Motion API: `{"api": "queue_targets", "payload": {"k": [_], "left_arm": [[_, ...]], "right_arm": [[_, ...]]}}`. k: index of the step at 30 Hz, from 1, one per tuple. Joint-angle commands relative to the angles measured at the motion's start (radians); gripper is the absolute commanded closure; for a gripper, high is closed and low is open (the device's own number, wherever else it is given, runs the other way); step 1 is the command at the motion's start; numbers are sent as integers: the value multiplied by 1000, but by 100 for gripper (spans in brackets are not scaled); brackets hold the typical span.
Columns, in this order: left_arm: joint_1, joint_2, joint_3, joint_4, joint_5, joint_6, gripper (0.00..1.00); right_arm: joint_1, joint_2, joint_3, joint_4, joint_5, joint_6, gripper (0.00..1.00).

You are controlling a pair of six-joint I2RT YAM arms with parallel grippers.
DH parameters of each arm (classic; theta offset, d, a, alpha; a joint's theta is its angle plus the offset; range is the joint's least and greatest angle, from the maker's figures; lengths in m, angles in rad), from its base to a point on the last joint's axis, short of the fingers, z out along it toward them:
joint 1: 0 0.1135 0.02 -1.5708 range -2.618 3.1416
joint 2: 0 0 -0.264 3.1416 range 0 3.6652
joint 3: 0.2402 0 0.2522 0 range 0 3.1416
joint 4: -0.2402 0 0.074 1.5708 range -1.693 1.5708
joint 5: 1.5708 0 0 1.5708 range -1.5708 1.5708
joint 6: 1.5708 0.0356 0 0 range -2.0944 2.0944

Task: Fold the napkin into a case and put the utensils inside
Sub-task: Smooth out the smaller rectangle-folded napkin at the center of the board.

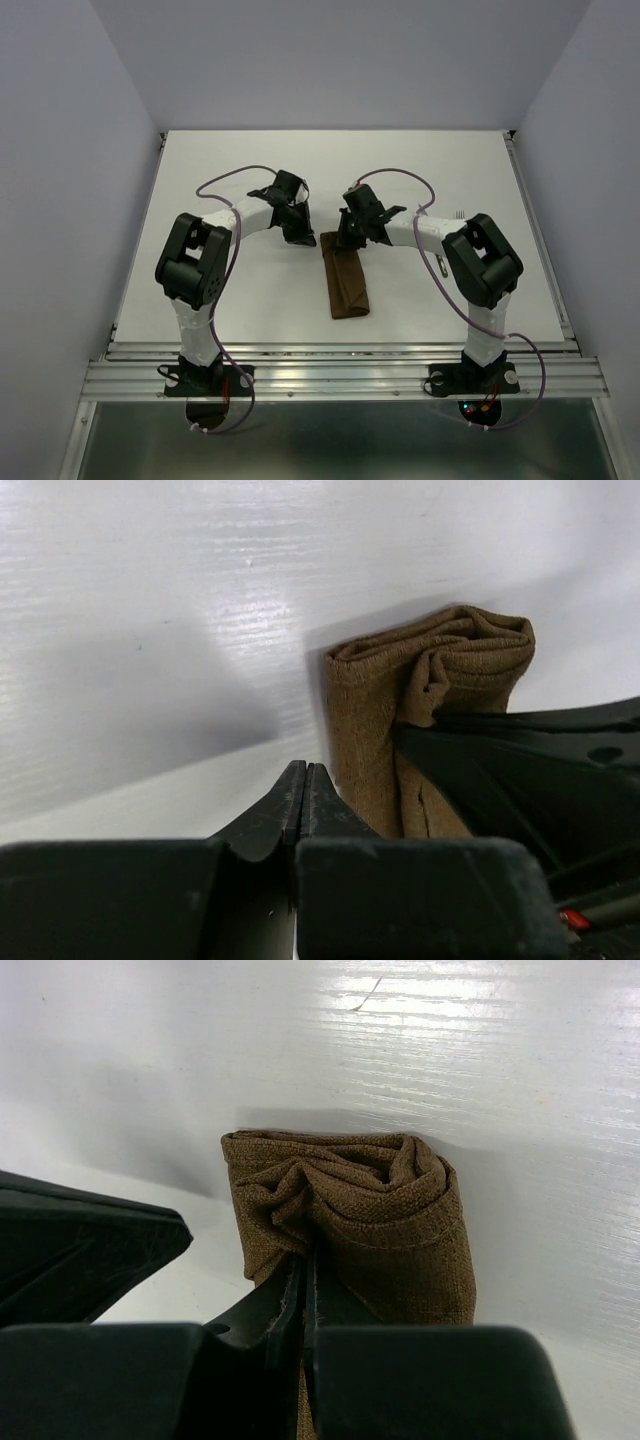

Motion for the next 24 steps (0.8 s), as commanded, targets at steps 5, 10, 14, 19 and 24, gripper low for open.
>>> {"api": "queue_targets", "payload": {"k": [5,10,14,19,24], "left_arm": [[-1,82,45,74,26,9,100],[-3,119,69,53,28,29,100],[-6,116,44,77,54,12,100],[-10,111,38,83,63,4,100],[-10,109,38,86,66,-2,100]], "right_arm": [[9,-29,55,-24,21,-14,99],[19,-35,72,-40,33,-16,99],[28,-38,75,-43,40,-13,99],[37,-33,90,-55,45,-11,99],[37,-26,106,-67,45,-11,99]]}}
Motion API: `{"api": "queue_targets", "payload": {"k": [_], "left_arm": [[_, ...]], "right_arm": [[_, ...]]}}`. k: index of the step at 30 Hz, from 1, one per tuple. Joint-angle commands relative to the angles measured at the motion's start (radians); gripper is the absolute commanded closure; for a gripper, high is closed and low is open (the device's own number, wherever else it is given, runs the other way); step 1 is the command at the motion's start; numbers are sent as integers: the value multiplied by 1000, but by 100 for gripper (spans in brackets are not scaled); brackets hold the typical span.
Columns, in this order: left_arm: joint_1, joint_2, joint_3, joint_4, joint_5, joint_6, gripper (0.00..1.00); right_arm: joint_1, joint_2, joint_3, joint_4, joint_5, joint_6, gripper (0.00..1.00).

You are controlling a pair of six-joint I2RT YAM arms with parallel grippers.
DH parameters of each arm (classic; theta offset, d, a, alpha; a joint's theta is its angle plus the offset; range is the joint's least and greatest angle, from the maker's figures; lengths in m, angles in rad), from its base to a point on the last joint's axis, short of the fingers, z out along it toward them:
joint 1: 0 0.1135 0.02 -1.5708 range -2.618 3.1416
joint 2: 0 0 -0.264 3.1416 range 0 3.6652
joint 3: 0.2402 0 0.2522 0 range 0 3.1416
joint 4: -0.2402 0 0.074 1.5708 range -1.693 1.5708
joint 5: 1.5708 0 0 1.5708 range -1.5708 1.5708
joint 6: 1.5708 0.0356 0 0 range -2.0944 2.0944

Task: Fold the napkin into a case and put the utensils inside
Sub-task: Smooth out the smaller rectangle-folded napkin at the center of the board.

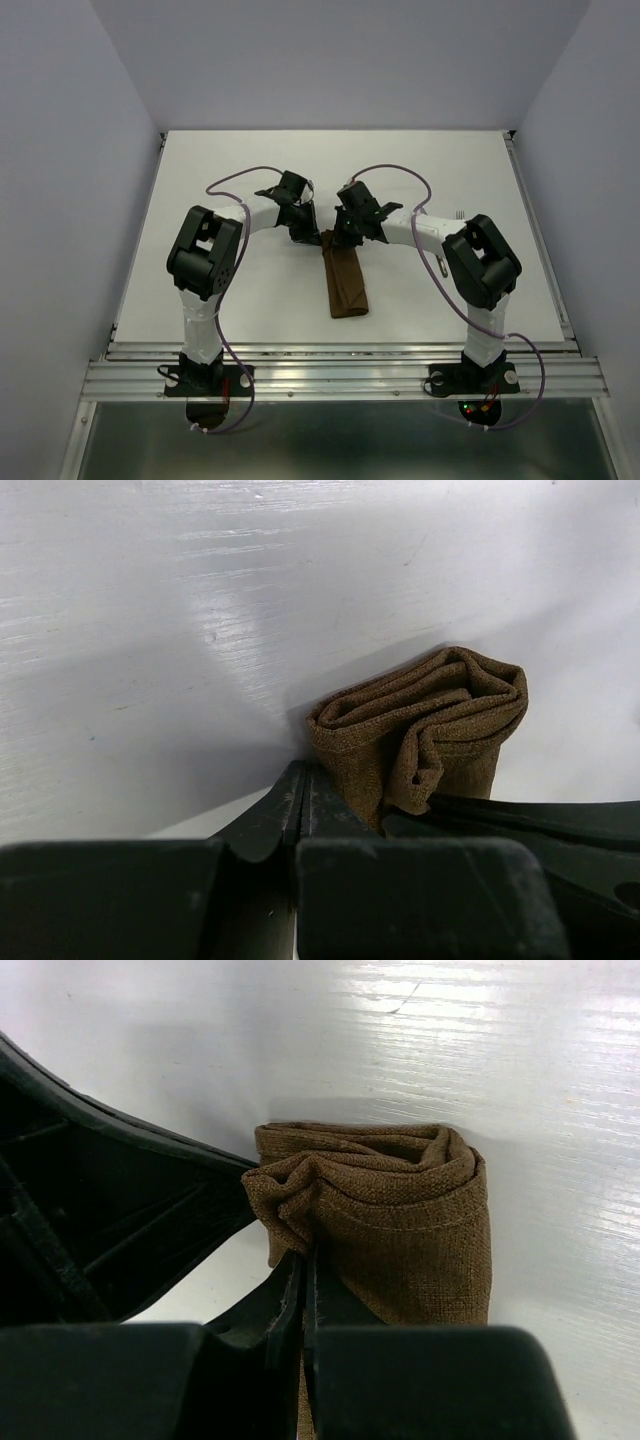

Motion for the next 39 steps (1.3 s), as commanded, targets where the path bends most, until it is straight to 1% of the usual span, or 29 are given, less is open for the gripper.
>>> {"api": "queue_targets", "payload": {"k": [1,7,31,35,39], "left_arm": [[-6,-2,-3,8,21,0,100],[-7,3,-3,15,30,-1,100],[-7,-20,-6,6,12,-12,100],[-7,-66,-9,2,13,10,100],[-7,-141,-10,-38,-68,23,96]], "right_arm": [[11,-26,53,-7,18,-3,99],[21,-32,58,-5,24,0,99],[21,69,90,-10,36,25,99],[21,80,86,-8,36,26,99],[21,88,70,-8,36,32,99]]}}
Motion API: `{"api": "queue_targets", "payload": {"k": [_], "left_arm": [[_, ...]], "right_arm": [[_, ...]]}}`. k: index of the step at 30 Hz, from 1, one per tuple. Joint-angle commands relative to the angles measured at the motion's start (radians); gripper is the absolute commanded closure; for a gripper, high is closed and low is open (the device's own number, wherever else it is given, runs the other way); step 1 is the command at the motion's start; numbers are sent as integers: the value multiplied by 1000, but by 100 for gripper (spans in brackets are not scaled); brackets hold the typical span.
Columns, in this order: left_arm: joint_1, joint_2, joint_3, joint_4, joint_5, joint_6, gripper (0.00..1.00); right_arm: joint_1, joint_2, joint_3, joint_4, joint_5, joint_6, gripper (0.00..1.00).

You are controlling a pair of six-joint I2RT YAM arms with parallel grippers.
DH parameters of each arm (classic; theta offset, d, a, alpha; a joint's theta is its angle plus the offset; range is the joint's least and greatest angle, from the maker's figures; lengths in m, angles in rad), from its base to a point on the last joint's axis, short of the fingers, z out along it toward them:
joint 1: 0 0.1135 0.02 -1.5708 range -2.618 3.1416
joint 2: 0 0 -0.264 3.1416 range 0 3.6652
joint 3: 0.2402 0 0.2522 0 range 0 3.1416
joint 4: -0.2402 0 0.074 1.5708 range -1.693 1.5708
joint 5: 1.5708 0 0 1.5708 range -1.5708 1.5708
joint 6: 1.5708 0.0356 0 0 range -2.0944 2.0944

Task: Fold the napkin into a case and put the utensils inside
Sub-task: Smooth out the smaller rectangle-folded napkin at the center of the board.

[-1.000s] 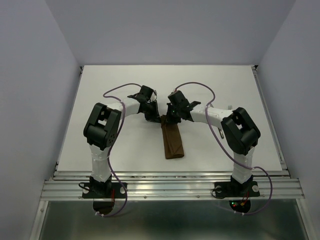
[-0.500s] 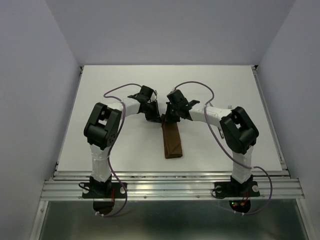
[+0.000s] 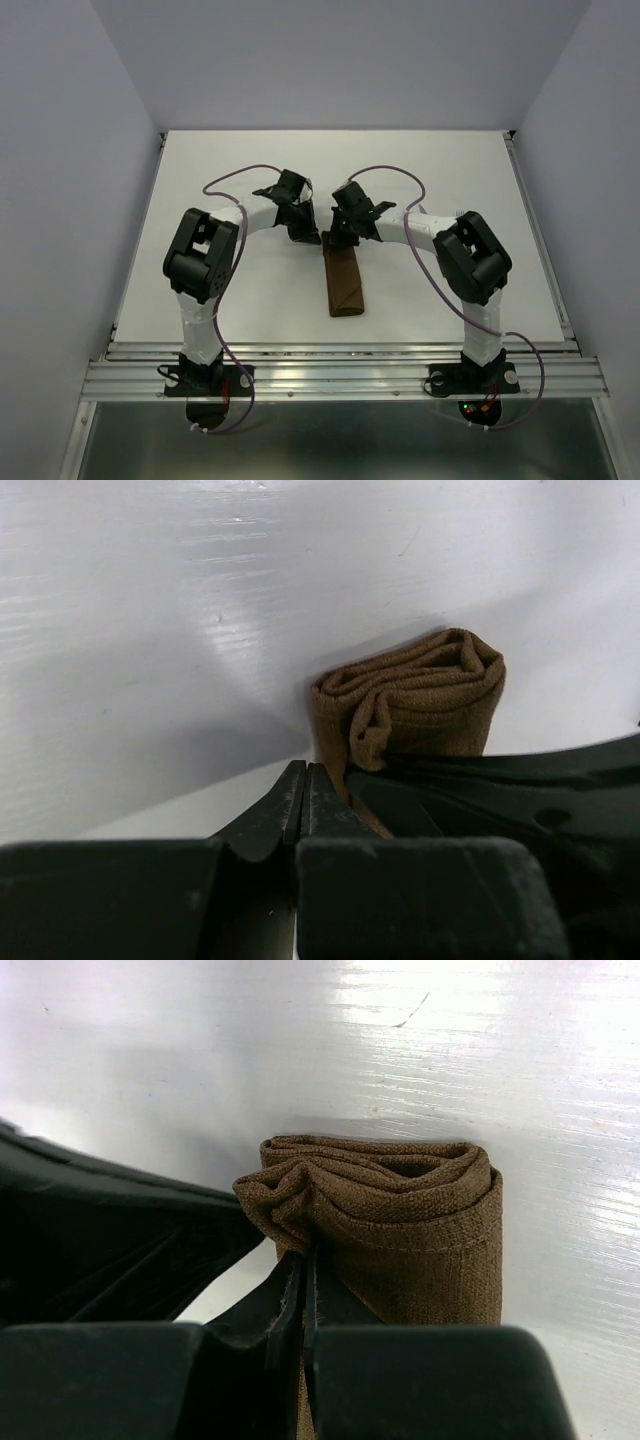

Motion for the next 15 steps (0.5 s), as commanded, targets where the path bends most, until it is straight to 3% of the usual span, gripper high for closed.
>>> {"api": "queue_targets", "payload": {"k": [1,7,15], "left_arm": [[-6,-156,-6,-47,-79,34,95],[-9,-265,-99,-66,-97,43,93],[-102,-437,-305,143,67,-82,97]], "right_arm": [[11,24,12,14,21,14,99],[11,20,9,16,21,16,99],[11,7,6,23,61,27,99]]}}
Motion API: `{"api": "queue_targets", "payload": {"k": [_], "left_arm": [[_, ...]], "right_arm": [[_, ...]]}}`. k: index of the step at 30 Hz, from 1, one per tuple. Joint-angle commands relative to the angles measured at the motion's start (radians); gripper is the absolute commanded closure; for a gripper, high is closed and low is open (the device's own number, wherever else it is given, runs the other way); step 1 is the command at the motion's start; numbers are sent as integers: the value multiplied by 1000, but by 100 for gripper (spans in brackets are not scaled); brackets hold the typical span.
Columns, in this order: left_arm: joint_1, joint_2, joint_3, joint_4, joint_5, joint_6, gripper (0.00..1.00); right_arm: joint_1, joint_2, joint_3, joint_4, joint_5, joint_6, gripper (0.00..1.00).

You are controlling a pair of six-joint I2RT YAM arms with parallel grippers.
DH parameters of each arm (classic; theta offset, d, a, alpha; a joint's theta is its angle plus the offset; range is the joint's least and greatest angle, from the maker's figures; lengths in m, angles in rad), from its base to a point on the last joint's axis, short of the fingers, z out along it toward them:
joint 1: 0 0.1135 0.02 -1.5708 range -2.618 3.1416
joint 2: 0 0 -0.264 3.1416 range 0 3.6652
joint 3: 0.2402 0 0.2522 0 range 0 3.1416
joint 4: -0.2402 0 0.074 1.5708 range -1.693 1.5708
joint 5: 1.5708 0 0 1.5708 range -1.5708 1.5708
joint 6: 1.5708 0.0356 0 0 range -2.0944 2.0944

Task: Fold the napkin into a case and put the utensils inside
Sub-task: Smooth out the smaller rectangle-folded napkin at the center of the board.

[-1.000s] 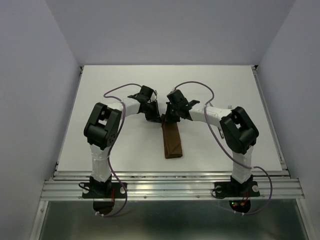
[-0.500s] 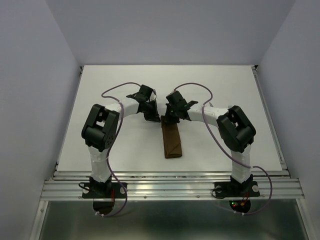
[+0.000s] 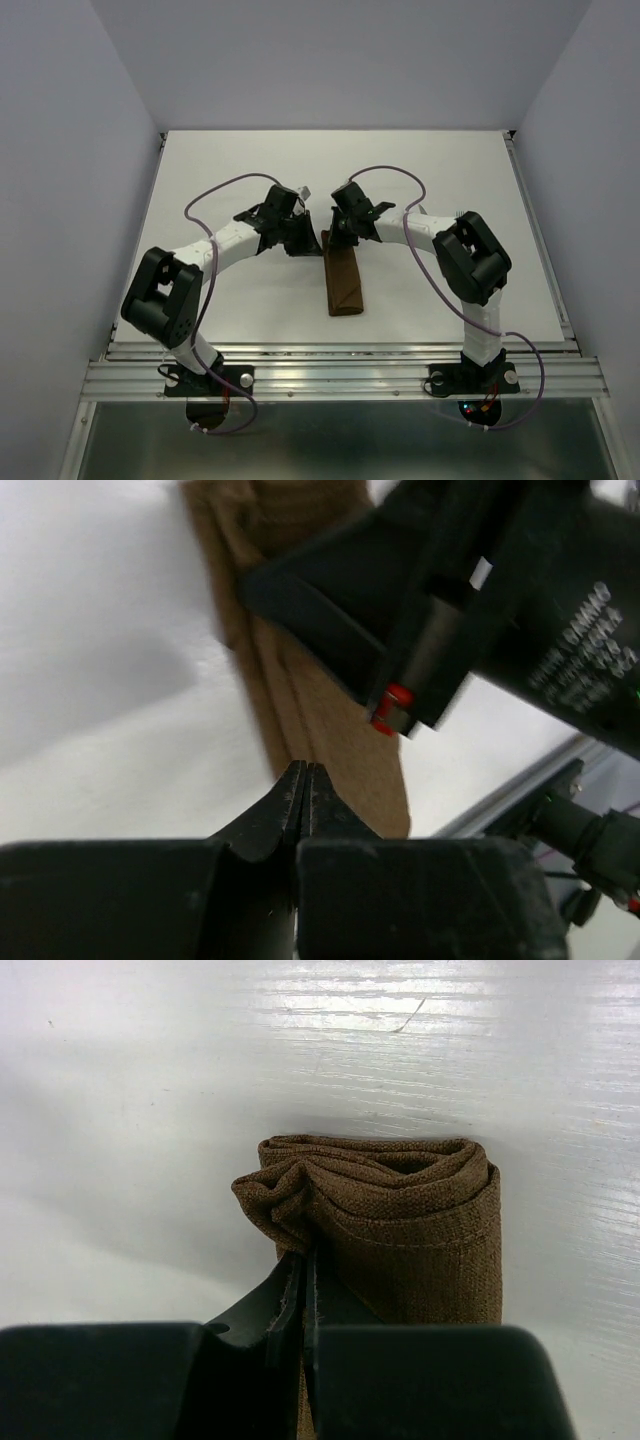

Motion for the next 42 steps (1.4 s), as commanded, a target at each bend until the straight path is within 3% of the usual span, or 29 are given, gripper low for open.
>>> {"api": "queue_targets", "payload": {"k": [1,5,17,23,27,34,37,38,39,41,42], "left_arm": [[-81,-89,-72,169,91,-84,97],[-124,-101,-159,304,132,-160,97],[-141,-14,-305,442,114,-225,99],[-141,6,-338,442,111,-199,99],[-141,49,-313,418,109,-168,100],[-140,69,-285,403,114,-158,100],[-140,78,-275,380,105,-156,100],[-141,77,-275,373,103,-156,100],[-139,75,-276,369,100,-156,100],[-141,69,-279,370,94,-156,100],[-141,67,-282,370,91,-159,100]], "right_arm": [[8,8,7,14,43,9,99],[8,-4,-12,28,43,25,99],[8,-47,-36,39,43,29,97],[8,-94,-33,41,29,5,80],[8,-168,-48,41,20,-17,44],[8,-323,-140,18,37,-53,25],[8,-386,-210,11,40,-49,30],[8,-404,-235,11,37,-43,35],[8,-438,-287,24,17,-43,52],[8,-478,-357,63,-58,-34,69],[8,-498,-397,95,-96,-23,83]]}}
